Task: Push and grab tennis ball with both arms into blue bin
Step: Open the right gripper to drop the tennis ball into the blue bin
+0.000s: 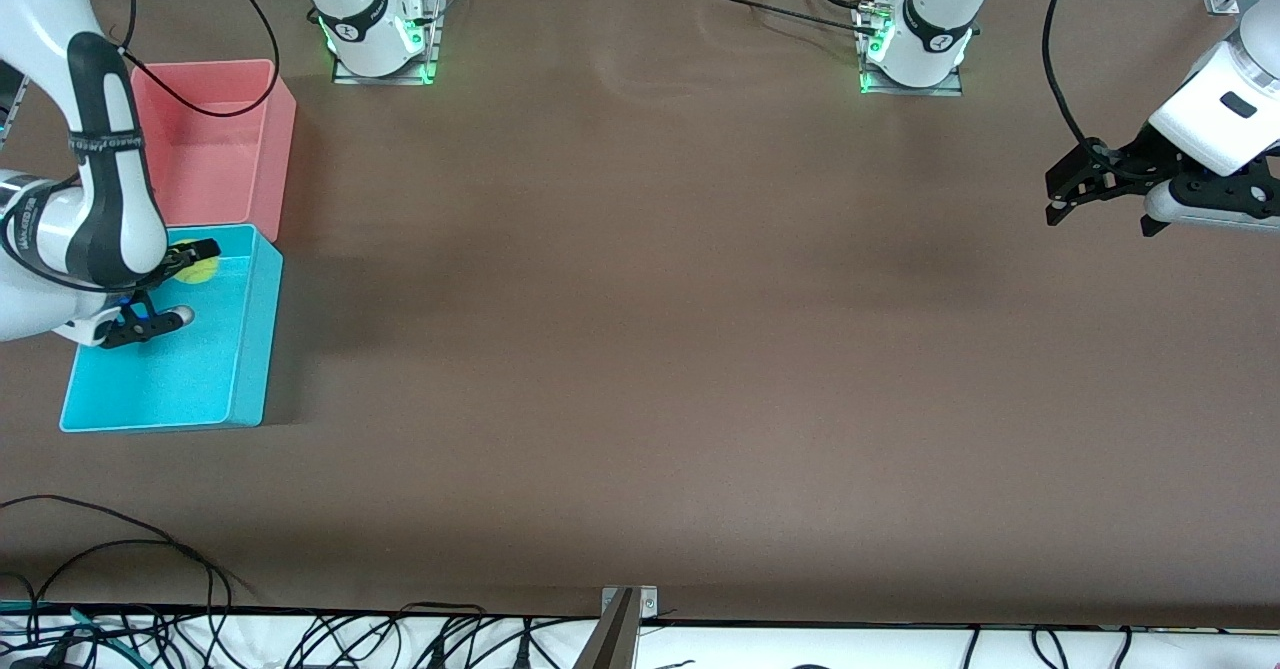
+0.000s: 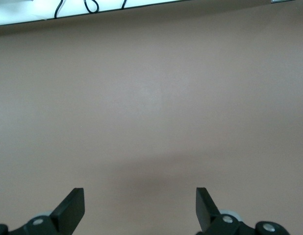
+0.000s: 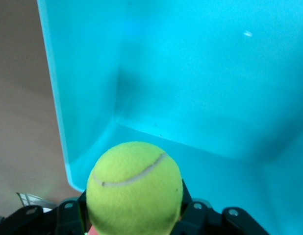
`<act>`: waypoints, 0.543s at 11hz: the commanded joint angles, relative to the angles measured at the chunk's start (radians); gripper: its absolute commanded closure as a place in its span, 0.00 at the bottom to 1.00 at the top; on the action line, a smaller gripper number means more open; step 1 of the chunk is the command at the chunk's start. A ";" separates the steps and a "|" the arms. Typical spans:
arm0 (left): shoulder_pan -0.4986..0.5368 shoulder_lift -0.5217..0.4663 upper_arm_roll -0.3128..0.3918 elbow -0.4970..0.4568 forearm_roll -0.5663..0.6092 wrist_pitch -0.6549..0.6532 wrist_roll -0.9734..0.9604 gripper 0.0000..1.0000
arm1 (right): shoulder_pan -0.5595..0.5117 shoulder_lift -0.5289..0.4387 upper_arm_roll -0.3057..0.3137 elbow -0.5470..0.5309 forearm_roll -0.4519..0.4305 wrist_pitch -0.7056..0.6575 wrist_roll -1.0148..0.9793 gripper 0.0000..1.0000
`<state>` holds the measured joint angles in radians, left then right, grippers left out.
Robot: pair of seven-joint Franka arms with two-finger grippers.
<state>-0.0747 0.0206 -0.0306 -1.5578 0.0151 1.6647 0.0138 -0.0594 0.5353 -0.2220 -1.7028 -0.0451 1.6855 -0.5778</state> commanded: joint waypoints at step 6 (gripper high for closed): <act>0.004 0.002 -0.002 0.028 -0.035 -0.057 0.029 0.00 | -0.066 0.110 0.007 0.019 0.140 0.036 -0.312 0.41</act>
<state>-0.0749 0.0207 -0.0311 -1.5564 -0.0053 1.6491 0.0262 -0.1128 0.6488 -0.2216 -1.7005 0.0746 1.7356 -0.8580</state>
